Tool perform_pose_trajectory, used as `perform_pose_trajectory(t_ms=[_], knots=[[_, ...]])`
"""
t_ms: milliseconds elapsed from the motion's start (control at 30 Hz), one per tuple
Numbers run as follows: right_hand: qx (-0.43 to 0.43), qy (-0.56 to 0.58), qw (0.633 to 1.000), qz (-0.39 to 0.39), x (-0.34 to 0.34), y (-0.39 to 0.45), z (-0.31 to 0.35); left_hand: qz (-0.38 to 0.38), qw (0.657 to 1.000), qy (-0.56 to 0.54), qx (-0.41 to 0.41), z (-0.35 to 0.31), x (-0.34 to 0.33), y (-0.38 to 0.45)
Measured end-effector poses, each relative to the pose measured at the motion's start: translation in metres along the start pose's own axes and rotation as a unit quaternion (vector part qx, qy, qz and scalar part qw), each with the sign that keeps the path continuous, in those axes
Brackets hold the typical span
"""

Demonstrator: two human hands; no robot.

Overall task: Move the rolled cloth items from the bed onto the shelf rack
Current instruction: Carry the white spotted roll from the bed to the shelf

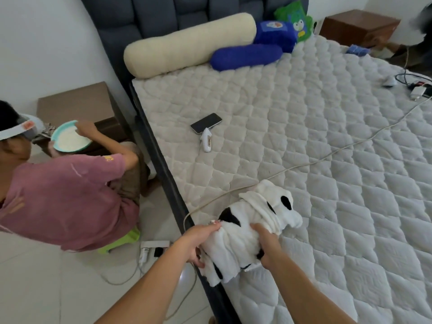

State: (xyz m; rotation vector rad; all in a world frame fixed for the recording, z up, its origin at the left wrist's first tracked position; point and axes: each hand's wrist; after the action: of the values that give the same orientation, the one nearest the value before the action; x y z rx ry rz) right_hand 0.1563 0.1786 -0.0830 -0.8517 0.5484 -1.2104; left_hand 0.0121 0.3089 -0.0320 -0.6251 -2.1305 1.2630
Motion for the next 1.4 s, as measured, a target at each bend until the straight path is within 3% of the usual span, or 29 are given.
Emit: perform_pose_trajectory(t_ms=[200,367,500,633,800,967,1067,1233,1400], knots=[[0.121,-0.041,0.990,0.057,-0.041,-0.061,-0.036,-0.052,0.992,-0.100,-0.051,0.050,0.066,-0.034],[0.217,-0.063,0.962,0.156,-0.079,-0.150,-0.074,-0.105,0.967,-0.218,-0.075,0.126,0.132,-0.086],[0.292,-0.106,0.913,0.264,-0.102,-0.233,-0.134,-0.145,0.938,-0.302,-0.092,0.223,0.192,-0.127],[0.284,-0.169,0.864,0.379,-0.119,-0.311,-0.216,-0.185,0.896,-0.395,-0.087,0.339,0.249,-0.175],[0.278,-0.251,0.811,0.449,-0.137,-0.405,-0.329,-0.253,0.837,-0.480,-0.070,0.476,0.300,-0.222],[0.321,-0.322,0.718,0.527,-0.156,-0.474,-0.426,-0.296,0.765,-0.571,-0.042,0.588,0.327,-0.239],[0.331,-0.401,0.642,0.563,-0.174,-0.509,-0.486,-0.316,0.717,-0.622,-0.003,0.640,0.338,-0.243],[0.345,-0.507,0.505,0.607,-0.206,-0.565,-0.579,-0.331,0.615,-0.714,0.053,0.708,0.367,-0.240],[0.349,-0.531,0.384,0.670,-0.240,-0.619,-0.666,-0.359,0.512,-0.777,0.073,0.757,0.401,-0.241]])
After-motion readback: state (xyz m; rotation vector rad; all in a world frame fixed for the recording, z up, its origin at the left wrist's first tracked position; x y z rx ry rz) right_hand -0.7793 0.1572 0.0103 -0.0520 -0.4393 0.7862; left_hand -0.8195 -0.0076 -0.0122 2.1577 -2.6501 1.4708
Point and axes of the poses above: each hand's wrist, its own y-axis towards the middle knuckle, its own x-axis out of the back of the hand, z = x × y, and after that the axes turned 11 degrees about -z, right-handed
